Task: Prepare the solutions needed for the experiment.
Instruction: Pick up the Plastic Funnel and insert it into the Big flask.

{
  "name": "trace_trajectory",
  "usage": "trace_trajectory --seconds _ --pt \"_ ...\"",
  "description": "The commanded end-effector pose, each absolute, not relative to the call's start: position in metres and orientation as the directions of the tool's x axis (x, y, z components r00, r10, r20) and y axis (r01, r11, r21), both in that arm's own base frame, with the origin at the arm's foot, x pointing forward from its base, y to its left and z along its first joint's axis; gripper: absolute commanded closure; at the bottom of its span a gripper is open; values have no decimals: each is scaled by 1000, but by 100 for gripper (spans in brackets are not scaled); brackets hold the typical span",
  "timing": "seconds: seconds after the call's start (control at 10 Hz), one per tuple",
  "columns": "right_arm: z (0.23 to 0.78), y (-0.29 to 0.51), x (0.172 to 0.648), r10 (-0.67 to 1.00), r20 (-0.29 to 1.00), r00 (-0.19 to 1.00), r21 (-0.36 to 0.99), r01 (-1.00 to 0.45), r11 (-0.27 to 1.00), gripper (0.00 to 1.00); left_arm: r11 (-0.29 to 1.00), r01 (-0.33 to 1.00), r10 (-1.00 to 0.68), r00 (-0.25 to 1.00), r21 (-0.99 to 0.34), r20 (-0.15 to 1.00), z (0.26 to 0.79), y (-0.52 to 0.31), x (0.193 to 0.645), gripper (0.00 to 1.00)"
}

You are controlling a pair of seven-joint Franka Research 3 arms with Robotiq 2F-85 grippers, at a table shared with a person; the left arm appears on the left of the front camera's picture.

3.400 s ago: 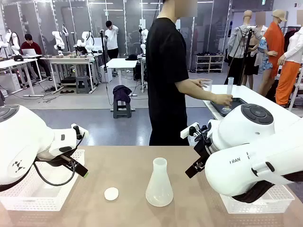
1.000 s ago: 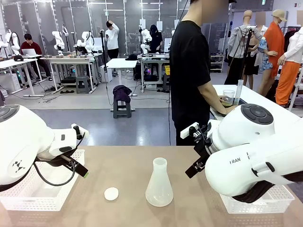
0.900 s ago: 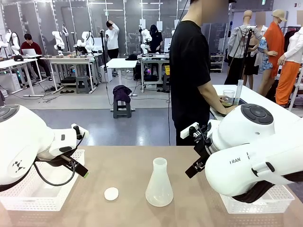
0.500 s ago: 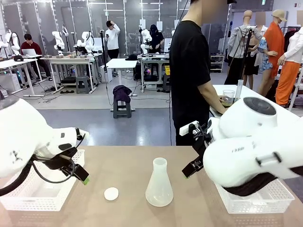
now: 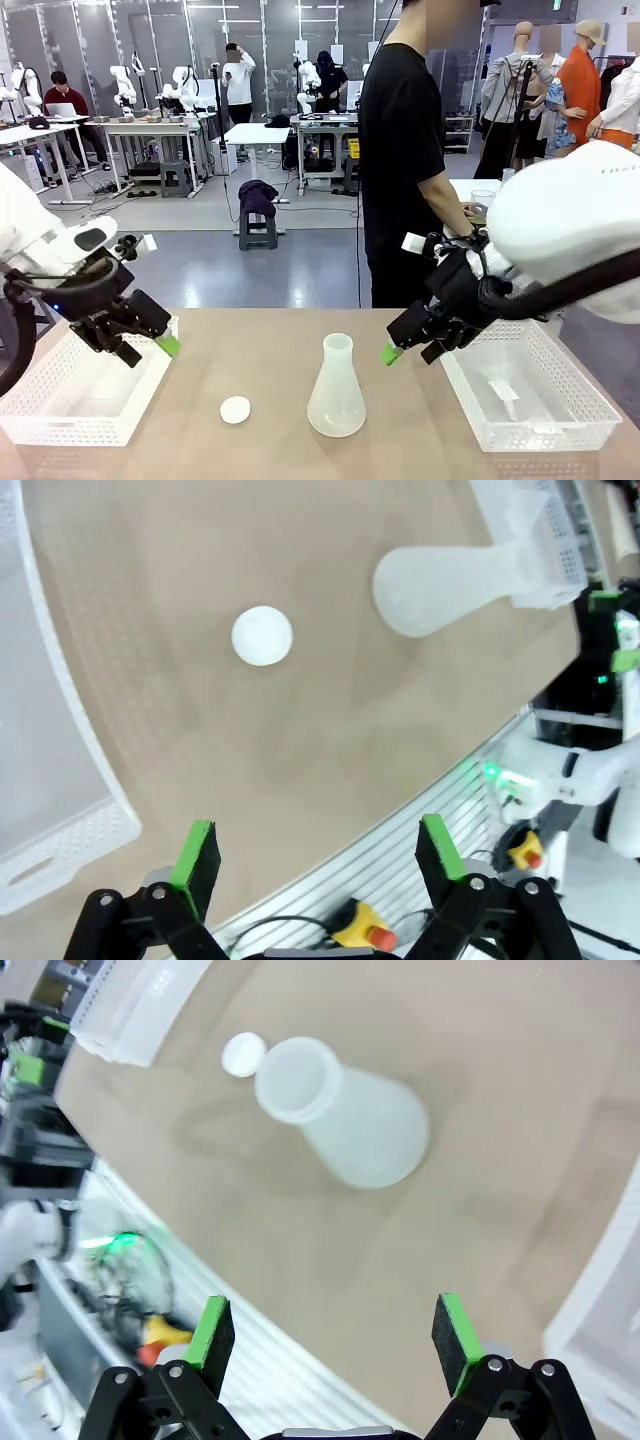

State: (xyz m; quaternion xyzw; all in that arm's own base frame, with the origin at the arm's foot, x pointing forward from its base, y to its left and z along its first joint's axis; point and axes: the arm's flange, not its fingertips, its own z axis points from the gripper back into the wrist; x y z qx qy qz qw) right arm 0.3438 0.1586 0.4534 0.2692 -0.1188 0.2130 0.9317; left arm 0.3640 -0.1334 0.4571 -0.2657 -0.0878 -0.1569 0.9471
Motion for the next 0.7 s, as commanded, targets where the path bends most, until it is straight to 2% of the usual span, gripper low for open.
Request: trace_trajectory --seconds 0.0,0.1,0.2,0.4,0.5,0.6 --pt "455 157 349 319 297 900 533 -433 727 0 759 320 -225 946 -568 232 457 -135 372 0" --pt "447 155 349 519 350 780 194 -602 775 0 730 521 -430 853 -442 295 456 -133 370 0" --pt "456 157 343 315 303 899 508 -432 745 0 789 317 -223 946 -526 235 461 -131 367 0" --pt "456 157 343 315 303 899 508 -432 745 0 789 317 -223 946 -526 235 461 -131 367 0" --pt "453 156 345 352 303 885 451 -459 766 0 783 360 -265 931 -507 252 460 -130 367 0" --pt "448 140 339 320 265 910 451 -410 793 0 673 162 -102 987 -721 127 461 -108 368 0"
